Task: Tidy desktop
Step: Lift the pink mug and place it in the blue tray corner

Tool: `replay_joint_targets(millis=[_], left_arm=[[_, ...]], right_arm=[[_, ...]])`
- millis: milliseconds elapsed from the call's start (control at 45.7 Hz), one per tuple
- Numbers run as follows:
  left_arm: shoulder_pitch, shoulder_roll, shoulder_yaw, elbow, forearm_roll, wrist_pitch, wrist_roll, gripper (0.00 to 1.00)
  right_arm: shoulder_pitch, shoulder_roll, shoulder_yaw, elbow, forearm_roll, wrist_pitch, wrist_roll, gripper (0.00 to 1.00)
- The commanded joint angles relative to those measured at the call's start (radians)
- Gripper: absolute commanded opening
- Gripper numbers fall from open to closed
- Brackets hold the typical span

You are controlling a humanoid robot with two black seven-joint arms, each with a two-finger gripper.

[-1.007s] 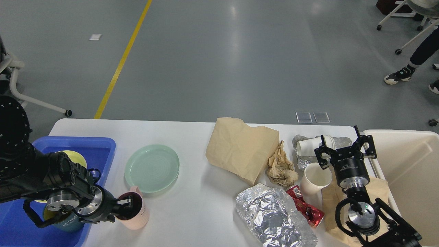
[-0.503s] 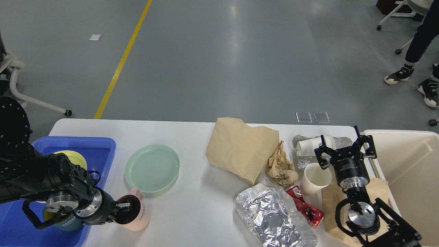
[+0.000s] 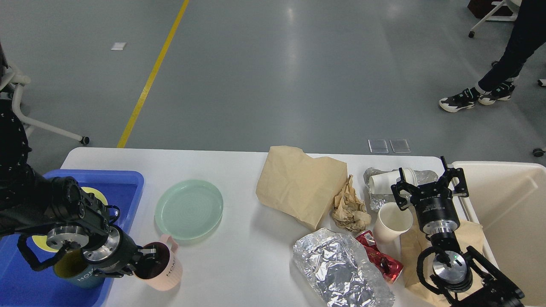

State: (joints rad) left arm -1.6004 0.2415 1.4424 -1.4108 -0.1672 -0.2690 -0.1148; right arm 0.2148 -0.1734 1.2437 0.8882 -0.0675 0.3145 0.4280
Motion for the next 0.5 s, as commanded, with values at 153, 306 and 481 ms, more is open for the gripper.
replay_joint_targets(millis=[153,306,481], left_arm=[[-0.329,0.005,0.090,-0.194,0.000,-0.101,0.004,0.00],[-0.564,0.005,0.147,-0.249,0.000,-0.261,0.004,0.00],[-0.765,-0.007,0.193,-0.257,0.002,-0.450,0.004,0.00]], right_arm=[[0.000,0.000,0.000,-0.002,0.000,0.000,0.000,1.00],[0.000,0.000,0.000,0.000,0.000,0.000,0.000,1.00],[0.000,0.000,0.000,0.000,0.000,0.000,0.000,1.00]])
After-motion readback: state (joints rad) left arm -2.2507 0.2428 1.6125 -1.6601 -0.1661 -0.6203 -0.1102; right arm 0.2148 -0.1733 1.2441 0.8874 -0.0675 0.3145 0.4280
